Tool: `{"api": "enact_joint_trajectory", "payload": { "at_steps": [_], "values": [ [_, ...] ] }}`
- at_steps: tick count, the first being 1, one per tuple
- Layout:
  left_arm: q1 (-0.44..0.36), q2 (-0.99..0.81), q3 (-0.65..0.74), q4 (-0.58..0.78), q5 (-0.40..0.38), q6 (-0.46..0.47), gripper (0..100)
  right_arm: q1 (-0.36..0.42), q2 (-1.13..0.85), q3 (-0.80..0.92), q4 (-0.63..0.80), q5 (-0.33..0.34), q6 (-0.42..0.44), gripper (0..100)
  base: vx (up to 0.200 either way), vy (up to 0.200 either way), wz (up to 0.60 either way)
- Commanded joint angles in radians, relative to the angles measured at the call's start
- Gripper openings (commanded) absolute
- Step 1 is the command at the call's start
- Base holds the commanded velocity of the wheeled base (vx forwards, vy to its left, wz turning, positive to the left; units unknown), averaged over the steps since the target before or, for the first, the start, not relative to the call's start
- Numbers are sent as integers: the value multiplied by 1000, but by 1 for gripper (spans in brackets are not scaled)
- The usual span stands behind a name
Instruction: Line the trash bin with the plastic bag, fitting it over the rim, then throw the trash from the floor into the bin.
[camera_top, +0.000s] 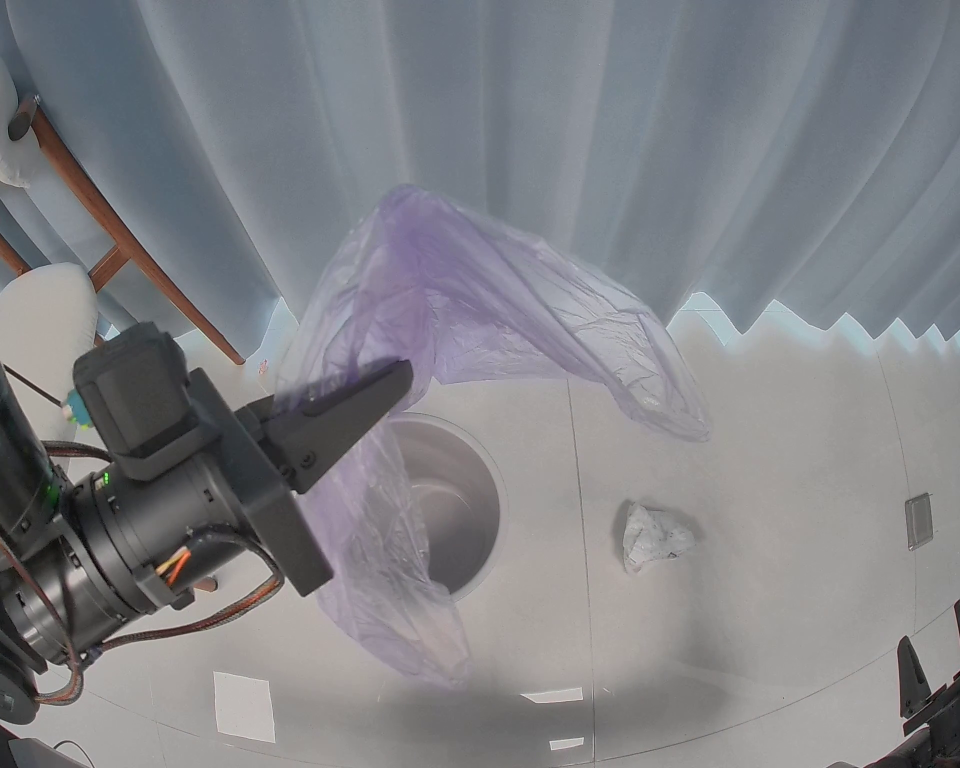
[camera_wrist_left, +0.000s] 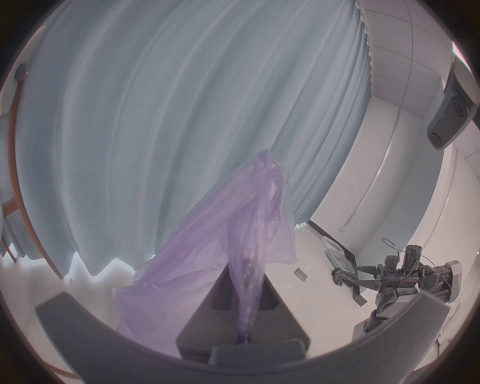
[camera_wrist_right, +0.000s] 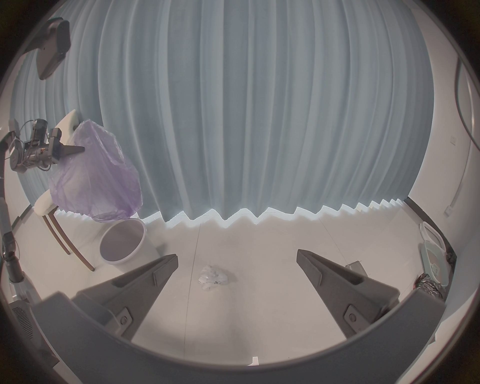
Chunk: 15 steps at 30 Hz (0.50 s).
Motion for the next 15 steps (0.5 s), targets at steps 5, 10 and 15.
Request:
{"api": "enact_joint_trajectory", "payload": {
  "at_steps": [5, 10, 15],
  "values": [
    [1, -88, 100, 0, -1, -1, 0, 0, -18, 18, 0, 0, -1, 100, 0, 0, 0],
    [0, -94, 107, -4, -1, -1, 0, 0, -18, 18, 0, 0, -1, 100, 0, 0, 0],
    [0, -123, 108, -3, -1, -1, 0, 0, -18, 18, 0, 0, -1, 100, 0, 0, 0]
  ]
}}
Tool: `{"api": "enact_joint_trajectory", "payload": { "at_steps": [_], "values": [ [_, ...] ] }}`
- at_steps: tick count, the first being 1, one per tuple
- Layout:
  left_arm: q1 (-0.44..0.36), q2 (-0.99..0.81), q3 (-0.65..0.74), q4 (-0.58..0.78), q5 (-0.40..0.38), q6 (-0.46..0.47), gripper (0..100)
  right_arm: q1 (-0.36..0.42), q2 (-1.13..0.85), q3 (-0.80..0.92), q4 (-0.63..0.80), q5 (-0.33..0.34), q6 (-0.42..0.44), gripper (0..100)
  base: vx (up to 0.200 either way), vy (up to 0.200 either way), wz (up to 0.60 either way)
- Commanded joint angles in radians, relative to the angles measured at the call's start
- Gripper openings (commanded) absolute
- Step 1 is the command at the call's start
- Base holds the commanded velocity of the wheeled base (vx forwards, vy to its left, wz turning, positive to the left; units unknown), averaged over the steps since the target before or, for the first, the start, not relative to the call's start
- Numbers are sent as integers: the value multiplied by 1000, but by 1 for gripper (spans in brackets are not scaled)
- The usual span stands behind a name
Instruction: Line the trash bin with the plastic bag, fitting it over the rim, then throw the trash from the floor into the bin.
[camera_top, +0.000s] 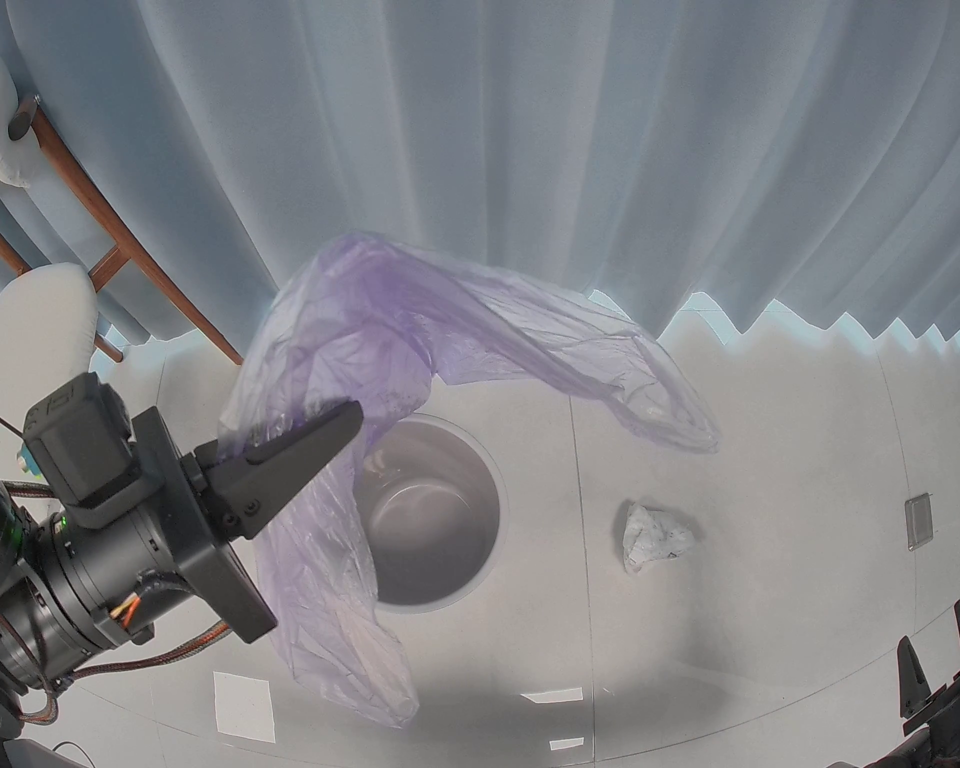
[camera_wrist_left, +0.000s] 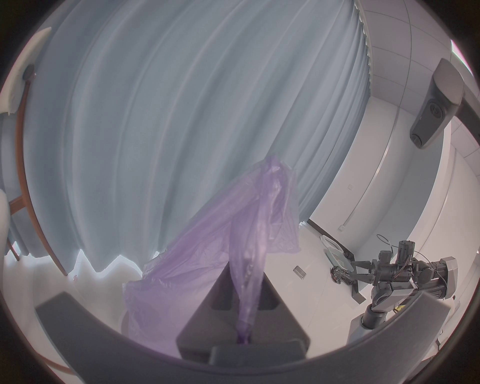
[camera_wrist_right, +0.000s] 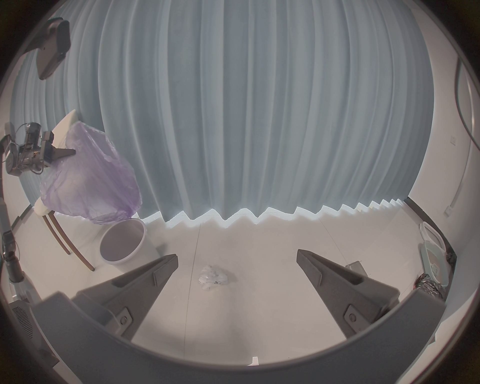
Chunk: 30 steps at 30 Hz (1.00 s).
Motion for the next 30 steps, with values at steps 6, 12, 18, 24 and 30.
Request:
{"api": "enact_joint_trajectory", "payload": {
  "at_steps": [6, 12, 18, 24, 30],
  "values": [
    [0, -55, 51, 1, -6, -4, 0, 1, -18, 18, 0, 0, 0, 100, 0, 0, 0],
    [0, -55, 53, 4, -9, -5, 0, 1, -18, 18, 0, 0, 0, 100, 0, 0, 0],
    [0, -48, 70, 12, -11, -14, 0, 1, -18, 18, 0, 0, 0, 100, 0, 0, 0],
    [4, -28, 70, 12, -9, -48, 0, 1, -18, 18, 0, 0, 0, 100, 0, 0, 0],
    [7, -18, 83, 13, -9, -53, 0, 1, -18, 18, 0, 0, 0, 100, 0, 0, 0]
  ]
}}
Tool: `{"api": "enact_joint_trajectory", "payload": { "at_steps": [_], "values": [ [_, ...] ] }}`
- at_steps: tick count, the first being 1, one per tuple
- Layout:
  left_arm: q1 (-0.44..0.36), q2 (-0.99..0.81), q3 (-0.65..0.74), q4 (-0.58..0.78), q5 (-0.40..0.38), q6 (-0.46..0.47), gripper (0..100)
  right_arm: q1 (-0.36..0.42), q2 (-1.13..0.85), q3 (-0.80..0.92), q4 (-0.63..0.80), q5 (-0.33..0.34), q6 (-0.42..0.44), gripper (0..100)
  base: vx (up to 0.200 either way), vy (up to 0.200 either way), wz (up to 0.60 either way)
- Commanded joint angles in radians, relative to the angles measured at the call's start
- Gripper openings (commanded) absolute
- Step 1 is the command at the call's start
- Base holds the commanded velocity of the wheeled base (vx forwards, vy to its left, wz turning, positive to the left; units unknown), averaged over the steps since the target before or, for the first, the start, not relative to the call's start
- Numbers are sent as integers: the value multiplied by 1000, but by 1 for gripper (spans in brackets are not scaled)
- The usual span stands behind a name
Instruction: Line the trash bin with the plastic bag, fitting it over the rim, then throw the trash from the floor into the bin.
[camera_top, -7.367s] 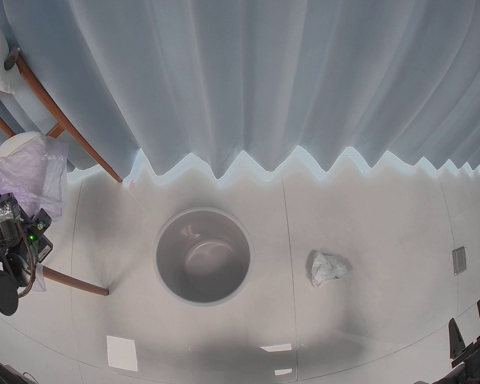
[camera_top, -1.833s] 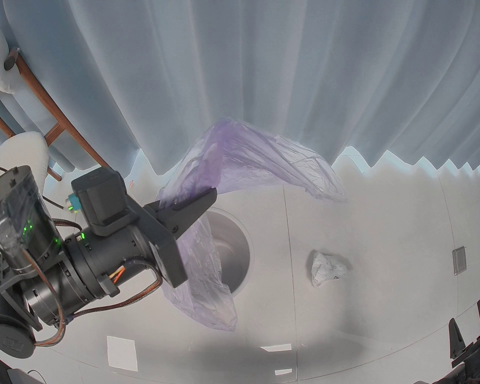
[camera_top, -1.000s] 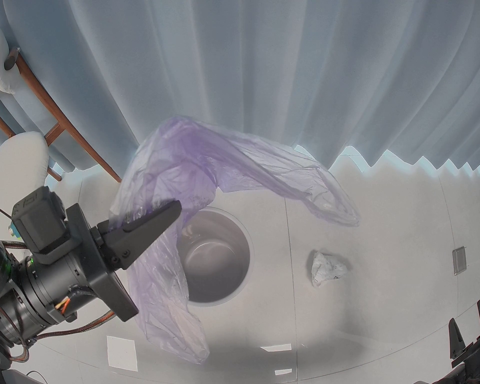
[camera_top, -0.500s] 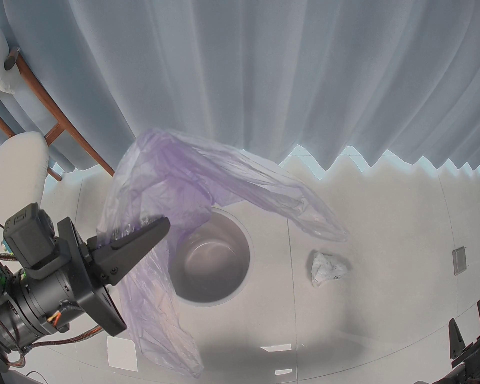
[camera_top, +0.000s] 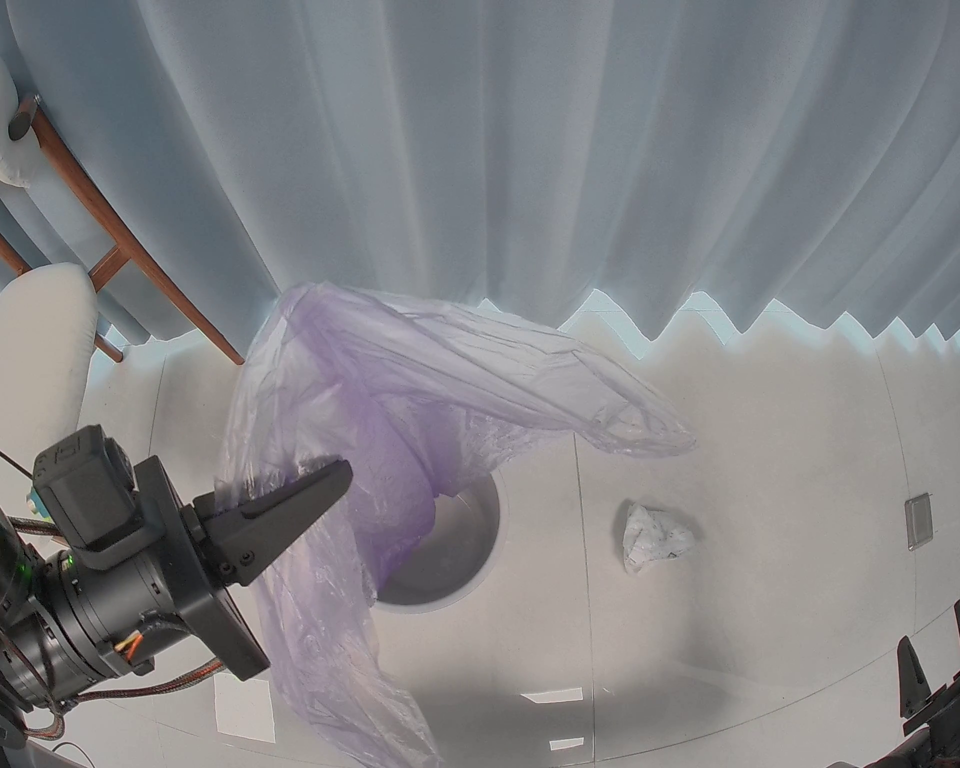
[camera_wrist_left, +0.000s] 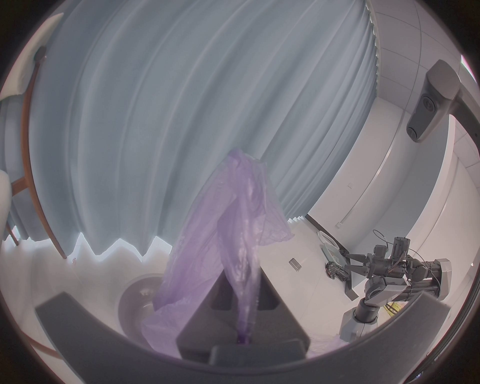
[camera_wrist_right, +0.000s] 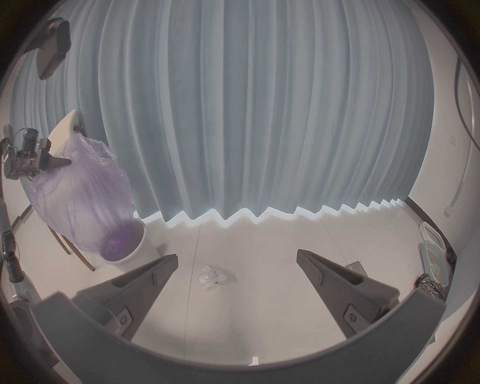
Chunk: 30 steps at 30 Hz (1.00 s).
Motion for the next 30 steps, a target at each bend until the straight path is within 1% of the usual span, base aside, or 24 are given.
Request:
{"api": "enact_joint_trajectory", "payload": {
  "at_steps": [1, 4, 9, 12, 16, 18, 21, 26, 29, 30],
  "values": [
    [4, 25, 13, -2, 1, -10, 0, 0, -18, 18, 0, 0, 0, 100, 0, 0, 0],
    [13, 54, 13, -3, 5, -31, 0, 0, -18, 18, 0, 0, 0, 100, 0, 0, 0],
    [70, 74, 13, -9, -10, -67, 0, 0, -18, 18, 0, 0, 0, 100, 0, 0, 0],
    [112, 86, 7, -14, -59, -93, 0, 0, -18, 18, 0, 0, 0, 100, 0, 0, 0],
    [161, 88, 10, -14, -133, -103, 0, 0, -18, 18, 0, 0, 0, 100, 0, 0, 0],
    [167, 89, 7, -14, -157, -137, 0, 0, -18, 18, 0, 0, 0, 100, 0, 0, 0],
    [167, 95, 4, -17, -164, -206, 0, 0, -18, 18, 0, 0, 0, 100, 0, 0, 0],
    [162, 100, -1, -22, -164, -238, 0, 0, -18, 18, 0, 0, 0, 100, 0, 0, 0],
    [158, 104, 3, -71, -196, -344, 0, 0, -18, 18, 0, 0, 0, 100, 0, 0, 0],
    [159, 108, 3, -80, -202, -363, 0, 0, -18, 18, 0, 0, 0, 100, 0, 0, 0]
  ]
}}
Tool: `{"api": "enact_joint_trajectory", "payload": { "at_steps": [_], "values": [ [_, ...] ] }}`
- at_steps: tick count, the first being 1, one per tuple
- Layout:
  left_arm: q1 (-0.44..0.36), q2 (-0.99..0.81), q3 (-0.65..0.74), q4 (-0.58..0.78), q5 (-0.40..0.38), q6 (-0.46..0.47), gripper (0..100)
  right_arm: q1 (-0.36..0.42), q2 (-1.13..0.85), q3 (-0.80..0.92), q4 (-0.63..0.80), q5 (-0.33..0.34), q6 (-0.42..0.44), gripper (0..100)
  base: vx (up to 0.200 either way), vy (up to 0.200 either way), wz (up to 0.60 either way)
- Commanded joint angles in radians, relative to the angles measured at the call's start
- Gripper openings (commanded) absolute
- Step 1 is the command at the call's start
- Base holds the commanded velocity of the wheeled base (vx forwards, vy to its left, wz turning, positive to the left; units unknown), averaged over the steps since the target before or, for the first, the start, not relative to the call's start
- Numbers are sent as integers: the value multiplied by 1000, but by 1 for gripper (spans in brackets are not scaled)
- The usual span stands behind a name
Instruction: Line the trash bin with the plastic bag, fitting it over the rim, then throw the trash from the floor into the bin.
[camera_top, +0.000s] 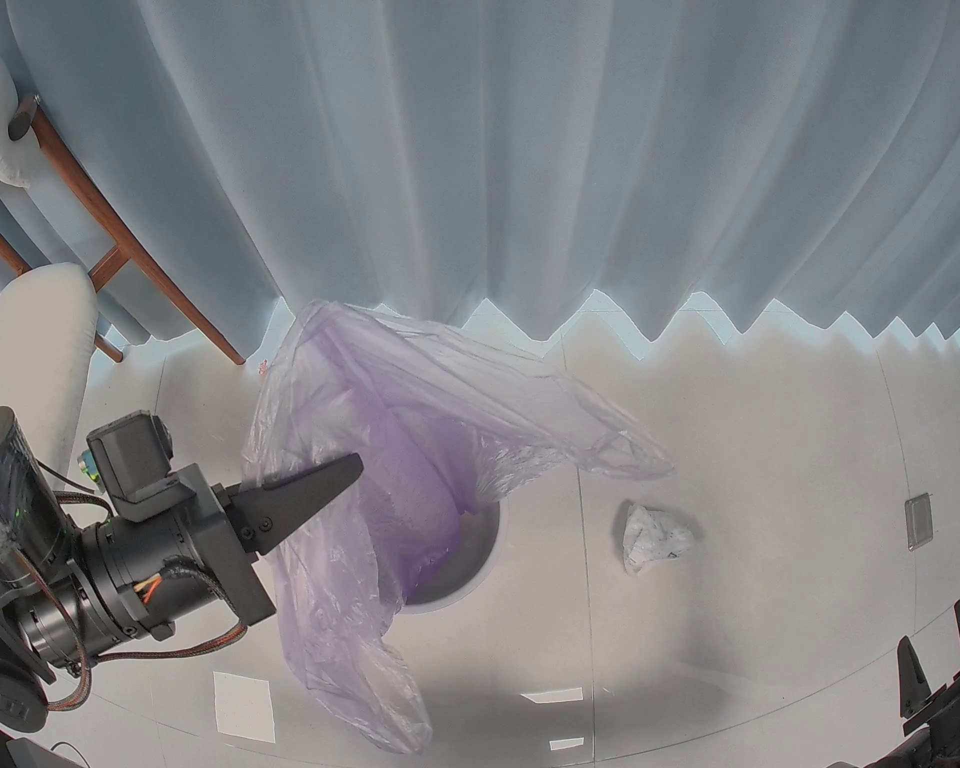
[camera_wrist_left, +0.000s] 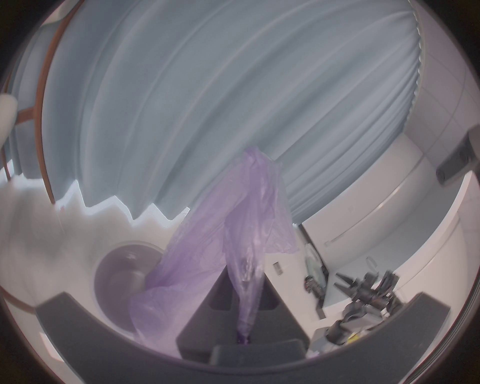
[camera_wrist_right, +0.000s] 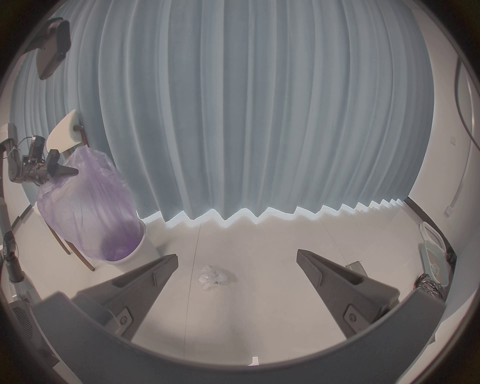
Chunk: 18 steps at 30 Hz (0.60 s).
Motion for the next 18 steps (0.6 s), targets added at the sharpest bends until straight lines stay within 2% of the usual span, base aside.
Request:
{"api": "enact_joint_trajectory", "payload": {
  "at_steps": [1, 2, 3, 6, 9, 11, 13, 18],
  "values": [
    [2, 20, 6, -68, -49, -134, 0, 0, -18, 18, 0, 0, 0, 100, 0, 0, 0],
    [2, 20, 6, -68, -49, -134, 0, 0, -18, 18, 0, 0, 0, 100, 0, 0, 0],
    [7, 37, 8, -123, -64, -185, 0, 0, -18, 18, 0, 0, 0, 100, 0, 0, 0],
    [7, 69, 28, -235, -67, -212, 0, 0, -18, 18, 0, 0, 0, 100, 0, 0, 0],
    [-2, 100, 63, -334, -73, -203, 0, 0, -18, 18, 0, 0, 0, 100, 0, 0, 0],
    [-1, 126, 69, -381, -119, -192, 0, 0, -18, 18, 0, 0, 0, 100, 0, 0, 0],
    [7, 156, 71, -406, -173, -177, 0, 0, -18, 18, 0, 0, 0, 100, 0, 0, 0],
    [6, 181, 87, -410, -204, -179, 0, 0, -18, 18, 0, 0, 0, 100, 0, 0, 0]
  ]
}}
